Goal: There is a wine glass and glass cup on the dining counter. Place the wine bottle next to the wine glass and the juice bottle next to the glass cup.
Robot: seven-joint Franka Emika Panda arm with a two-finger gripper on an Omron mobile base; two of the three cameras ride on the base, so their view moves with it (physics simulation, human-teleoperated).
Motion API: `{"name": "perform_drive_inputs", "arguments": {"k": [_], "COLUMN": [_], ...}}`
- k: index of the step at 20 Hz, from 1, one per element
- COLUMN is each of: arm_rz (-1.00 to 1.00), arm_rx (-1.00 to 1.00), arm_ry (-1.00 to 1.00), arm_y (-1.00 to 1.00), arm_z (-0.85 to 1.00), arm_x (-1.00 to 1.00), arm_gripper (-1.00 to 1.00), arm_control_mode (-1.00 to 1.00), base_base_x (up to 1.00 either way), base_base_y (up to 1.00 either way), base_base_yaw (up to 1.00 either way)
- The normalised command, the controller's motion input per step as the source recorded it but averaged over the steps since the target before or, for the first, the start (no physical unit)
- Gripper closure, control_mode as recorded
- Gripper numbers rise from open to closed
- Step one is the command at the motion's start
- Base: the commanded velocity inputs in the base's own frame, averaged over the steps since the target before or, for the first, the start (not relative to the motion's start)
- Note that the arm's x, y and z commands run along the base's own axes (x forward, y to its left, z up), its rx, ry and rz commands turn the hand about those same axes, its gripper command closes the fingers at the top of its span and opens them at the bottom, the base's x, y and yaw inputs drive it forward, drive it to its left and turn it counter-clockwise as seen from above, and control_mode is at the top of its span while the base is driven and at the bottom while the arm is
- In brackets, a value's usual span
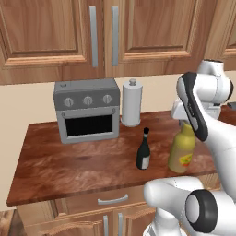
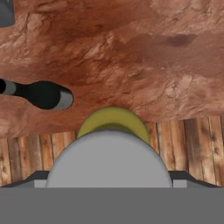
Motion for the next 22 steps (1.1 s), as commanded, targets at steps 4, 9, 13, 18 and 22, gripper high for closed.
{"name": "perform_drive_inputs", "arguments": {"k": [4, 9, 13, 18, 22], "arm_rz": [0.00, 0.00, 0.00, 0.00, 0.00], "arm_rx": [0.00, 0.00, 0.00, 0.00, 0.00], "arm_ry": [0.00, 0.00, 0.00, 0.00, 0.00], "arm_y": [0.00, 0.00, 0.00, 0.00, 0.00], "arm_z": [0.00, 0.00, 0.00, 0.00, 0.00], "arm_x": [0.00, 0.00, 0.00, 0.00, 0.00], "arm_gripper": [1.00, 1.00, 1.00, 1.00, 1.00], "arm_control_mode": [-1.00, -1.00, 1.00, 1.00, 1.00], "base_base_x": [0.00, 0.00, 0.00, -0.25, -0.54], "base_base_y": [0.00, 0.00, 0.00, 0.01, 0.02], "base_base_yaw": [0.00, 0.00, 0.00, 0.03, 0.11]}}
